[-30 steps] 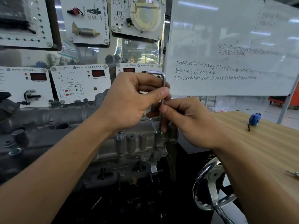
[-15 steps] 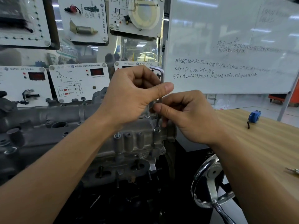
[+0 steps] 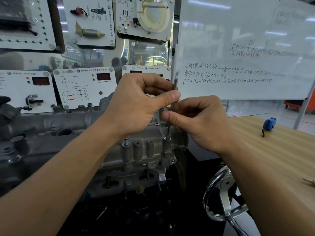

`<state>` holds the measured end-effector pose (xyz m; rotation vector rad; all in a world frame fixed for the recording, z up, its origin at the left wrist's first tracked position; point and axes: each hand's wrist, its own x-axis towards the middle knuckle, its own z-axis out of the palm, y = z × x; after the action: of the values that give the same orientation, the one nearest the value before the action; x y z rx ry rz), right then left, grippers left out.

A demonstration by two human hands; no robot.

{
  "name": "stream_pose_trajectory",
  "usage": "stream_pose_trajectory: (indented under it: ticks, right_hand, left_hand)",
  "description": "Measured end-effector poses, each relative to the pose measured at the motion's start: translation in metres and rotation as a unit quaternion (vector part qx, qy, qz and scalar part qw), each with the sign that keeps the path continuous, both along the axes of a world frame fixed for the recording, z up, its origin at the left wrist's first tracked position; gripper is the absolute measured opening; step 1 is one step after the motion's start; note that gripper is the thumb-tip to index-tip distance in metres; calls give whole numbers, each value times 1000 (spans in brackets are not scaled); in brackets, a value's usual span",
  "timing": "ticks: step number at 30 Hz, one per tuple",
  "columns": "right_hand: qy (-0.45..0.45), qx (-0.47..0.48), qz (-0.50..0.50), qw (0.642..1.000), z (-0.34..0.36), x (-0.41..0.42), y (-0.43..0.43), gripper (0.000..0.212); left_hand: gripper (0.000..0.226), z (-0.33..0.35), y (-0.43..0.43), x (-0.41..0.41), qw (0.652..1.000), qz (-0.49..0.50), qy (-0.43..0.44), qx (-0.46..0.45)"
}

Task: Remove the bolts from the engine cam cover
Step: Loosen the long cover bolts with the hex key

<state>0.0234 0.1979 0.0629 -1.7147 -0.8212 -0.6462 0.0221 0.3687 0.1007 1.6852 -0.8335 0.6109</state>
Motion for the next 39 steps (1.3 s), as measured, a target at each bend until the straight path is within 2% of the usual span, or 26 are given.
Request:
stream_pose_trajectory:
  ticks: [3,6,12,17,21,23,26,30,35,39]
  right_hand:
    - [-9,13,-14,1000,0,2,0,16]
    - [-20,0,-4,1000,-1,1,0,14]
    - [-5,-48,3,999,2,0,-6,12]
    - [20,-57,16,998,2,-1,-5,18]
    - [4,-32,2,999,0,0,0,10]
    - [-4,0,-6,1000,0,-1,2,14]
    - [-9,24,-21,999,0,-1,4,17]
    - [-8,-14,-12,1000,1,1,0,10]
    - [21,-87,17,996,6,-2,-6,16]
    - [29,-85,23,996,7,-2,-5,17]
  left_hand:
    - [18,-1,-3,0,999,15,5,-31]
    - [23,-1,-2,0,998,-16,30,-44]
    - [19,0,1,-5,991,-116,63,18]
    - [11,0,-2,-3,995,-75,59,-28]
    - [21,-1,-4,-1,997,-19,33,-72]
    - [24,0,-6,0,997,0,26,-71]
    - [29,0,-8,2,997,-4,28,-76]
    - [34,-1,-9,1,995,-21,46,-81]
    - [21,0,-3,-4,990,-112,87,-24]
    - [11,-3,-5,-5,994,-86,65,-30]
